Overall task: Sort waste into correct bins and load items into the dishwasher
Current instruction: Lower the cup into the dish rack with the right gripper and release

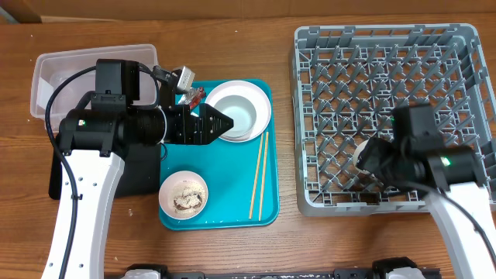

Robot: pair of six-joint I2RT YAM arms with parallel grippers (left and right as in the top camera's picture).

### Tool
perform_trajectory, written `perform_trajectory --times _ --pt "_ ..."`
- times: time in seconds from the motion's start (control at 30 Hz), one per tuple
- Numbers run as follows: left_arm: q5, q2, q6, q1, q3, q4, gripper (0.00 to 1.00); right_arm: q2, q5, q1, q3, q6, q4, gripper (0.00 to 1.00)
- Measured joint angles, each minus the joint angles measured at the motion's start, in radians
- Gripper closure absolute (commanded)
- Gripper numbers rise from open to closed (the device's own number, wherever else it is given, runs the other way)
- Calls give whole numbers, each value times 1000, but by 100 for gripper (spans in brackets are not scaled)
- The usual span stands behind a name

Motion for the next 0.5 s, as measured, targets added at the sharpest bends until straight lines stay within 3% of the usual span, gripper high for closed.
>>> perform_trajectory --times 0.07,0.1,0.17,0.5 --pt "0 0 0 0 0 -3 0 56 36 0 0 14 9 36" --pt "-2 0 0 0 0 -8 0 89 51 0 0 21 10 30" --pt "-4 0 0 0 0 -26 0 148 55 0 0 40 6 3" --pt "-39 0 0 -2 0 -61 0 205 30 0 7 38 74 0"
